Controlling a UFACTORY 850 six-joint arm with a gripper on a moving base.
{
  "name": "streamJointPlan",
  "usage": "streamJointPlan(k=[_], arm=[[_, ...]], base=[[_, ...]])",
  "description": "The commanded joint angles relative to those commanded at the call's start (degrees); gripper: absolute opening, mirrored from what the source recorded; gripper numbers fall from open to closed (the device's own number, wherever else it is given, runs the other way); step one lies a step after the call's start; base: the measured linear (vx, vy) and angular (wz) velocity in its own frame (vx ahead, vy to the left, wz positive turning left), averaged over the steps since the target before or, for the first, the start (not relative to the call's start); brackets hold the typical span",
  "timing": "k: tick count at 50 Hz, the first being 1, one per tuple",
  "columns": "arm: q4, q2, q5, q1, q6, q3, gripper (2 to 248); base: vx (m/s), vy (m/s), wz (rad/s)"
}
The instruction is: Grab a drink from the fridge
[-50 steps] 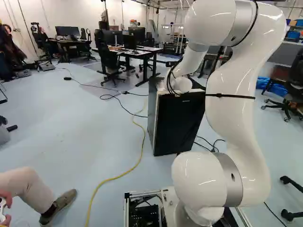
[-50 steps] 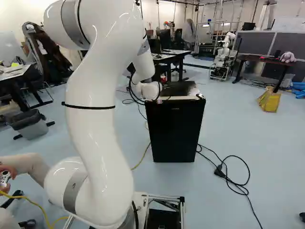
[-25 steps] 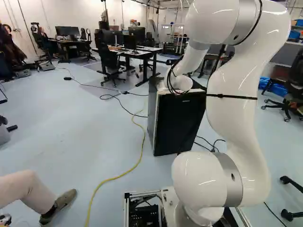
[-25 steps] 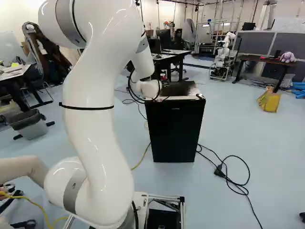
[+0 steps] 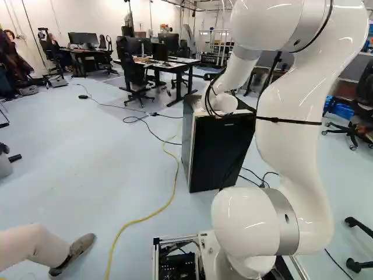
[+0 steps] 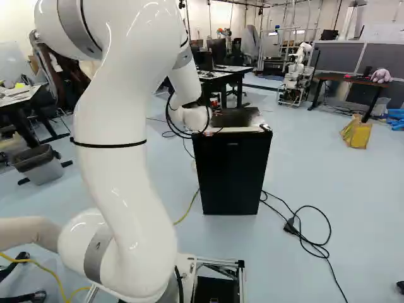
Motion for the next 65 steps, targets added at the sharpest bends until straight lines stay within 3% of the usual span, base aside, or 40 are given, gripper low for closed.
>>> streamJointPlan(k=[29,65], arm=[[0.90,8.25,0.15,1.93,0.00,9.99,97],[2.54,23.42,0.42,5.49,0.00,28.36,97]], base=[[0.000,0.000,0.000],[0.000,0.000,0.000]])
